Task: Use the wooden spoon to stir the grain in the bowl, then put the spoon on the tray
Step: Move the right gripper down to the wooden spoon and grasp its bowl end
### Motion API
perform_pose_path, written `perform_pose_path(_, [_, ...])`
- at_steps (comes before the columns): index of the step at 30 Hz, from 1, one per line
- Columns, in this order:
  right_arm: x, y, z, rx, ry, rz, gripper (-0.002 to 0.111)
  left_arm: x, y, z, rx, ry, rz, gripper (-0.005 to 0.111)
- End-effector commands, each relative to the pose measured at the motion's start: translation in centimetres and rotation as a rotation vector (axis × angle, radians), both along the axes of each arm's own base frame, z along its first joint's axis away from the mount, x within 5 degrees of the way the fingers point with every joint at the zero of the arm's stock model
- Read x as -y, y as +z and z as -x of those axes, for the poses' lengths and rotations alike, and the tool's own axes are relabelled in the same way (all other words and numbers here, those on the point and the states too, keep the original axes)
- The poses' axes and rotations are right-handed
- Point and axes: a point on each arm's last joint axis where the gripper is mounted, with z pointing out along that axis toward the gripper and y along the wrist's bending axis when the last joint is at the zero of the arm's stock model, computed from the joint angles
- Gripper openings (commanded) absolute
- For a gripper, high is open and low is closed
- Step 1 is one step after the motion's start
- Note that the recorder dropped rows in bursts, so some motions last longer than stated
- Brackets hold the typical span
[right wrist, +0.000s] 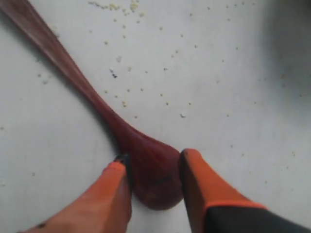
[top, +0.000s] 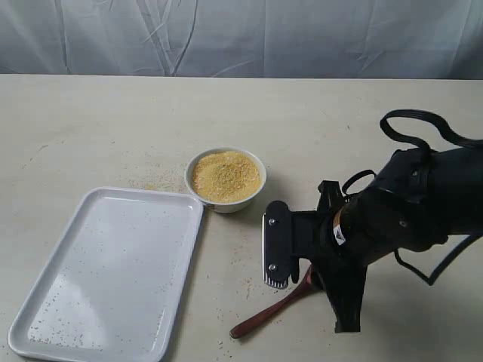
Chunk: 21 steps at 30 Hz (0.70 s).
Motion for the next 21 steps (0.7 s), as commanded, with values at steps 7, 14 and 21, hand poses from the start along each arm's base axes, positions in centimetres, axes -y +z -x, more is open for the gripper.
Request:
perform_pose_path(7, [-1.1, -0.3, 0.8, -0.059, 0.215, -0.059, 0.035, 0.0, -0.1, 0.0, 0.007, 0.0, 0.006, 0.0])
perform_pose_path(14, [-1.2, -2.8, 0.7, -0.123, 0.221, 0.0, 0.035, 0.0, -0.1, 0.0, 0.007, 0.0, 0.006, 0.0])
perform_pose_path(21, [-1.2, -3.3, 0.5, -0.12, 0.219, 0.003, 0.006, 0.0, -0.1, 0.0, 0.007, 0.0, 0.006, 0.0])
